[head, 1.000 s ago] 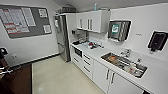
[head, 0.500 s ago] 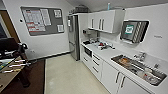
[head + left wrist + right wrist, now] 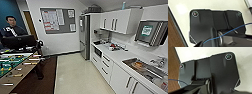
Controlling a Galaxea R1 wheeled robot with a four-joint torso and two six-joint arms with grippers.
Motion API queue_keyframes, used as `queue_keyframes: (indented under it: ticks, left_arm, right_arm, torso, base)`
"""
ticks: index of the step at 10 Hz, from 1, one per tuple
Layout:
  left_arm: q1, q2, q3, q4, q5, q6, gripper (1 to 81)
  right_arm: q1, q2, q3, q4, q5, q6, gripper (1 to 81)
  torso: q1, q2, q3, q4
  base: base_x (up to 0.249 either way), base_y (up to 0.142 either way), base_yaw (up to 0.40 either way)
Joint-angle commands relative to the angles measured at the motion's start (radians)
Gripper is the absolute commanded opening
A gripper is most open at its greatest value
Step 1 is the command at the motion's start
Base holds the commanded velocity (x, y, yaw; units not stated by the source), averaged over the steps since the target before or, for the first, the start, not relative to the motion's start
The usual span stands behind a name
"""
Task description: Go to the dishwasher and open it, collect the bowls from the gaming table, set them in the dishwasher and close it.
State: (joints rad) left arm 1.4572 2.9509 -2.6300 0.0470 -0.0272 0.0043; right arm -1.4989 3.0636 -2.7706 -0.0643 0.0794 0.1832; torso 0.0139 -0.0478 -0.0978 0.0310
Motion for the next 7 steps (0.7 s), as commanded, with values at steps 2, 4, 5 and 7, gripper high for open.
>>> queue_keyframes:
  ticks: [2, 4, 5, 7]
  left_arm:
    - [-0.051, -0.012, 0.001, 0.004, 0.053, 0.010, 81.1]
    - [-0.051, -0.024, -0.001, 0.004, 0.053, 0.010, 81.1]
    - [-0.051, -0.027, -0.001, 0.004, 0.053, 0.010, 81.1]
    - [-0.051, -0.035, -0.004, 0.005, 0.053, 0.011, 81.1]
  right_arm:
    - [0.035, -0.001, -0.004, -0.031, -0.049, 0.001, 81.1]
    - [0.036, -0.001, 0.002, -0.031, -0.052, -0.001, 81.1]
    - [0.038, 0.003, 0.004, -0.031, -0.055, -0.001, 81.1]
    - [0.035, 0.013, 0.005, -0.028, -0.055, 0.002, 81.1]
  torso:
    - [0.000, 0.000, 0.000, 0.000]
    - [0.000, 0.000, 0.000, 0.000]
    - [0.000, 0.000, 0.000, 0.000]
    - [0.000, 0.000, 0.000, 0.000]
  base:
    - [0.000, 0.000, 0.321]
    - [0.000, 0.000, 0.321]
    - [0.000, 0.000, 0.321]
    - [0.000, 0.000, 0.320]
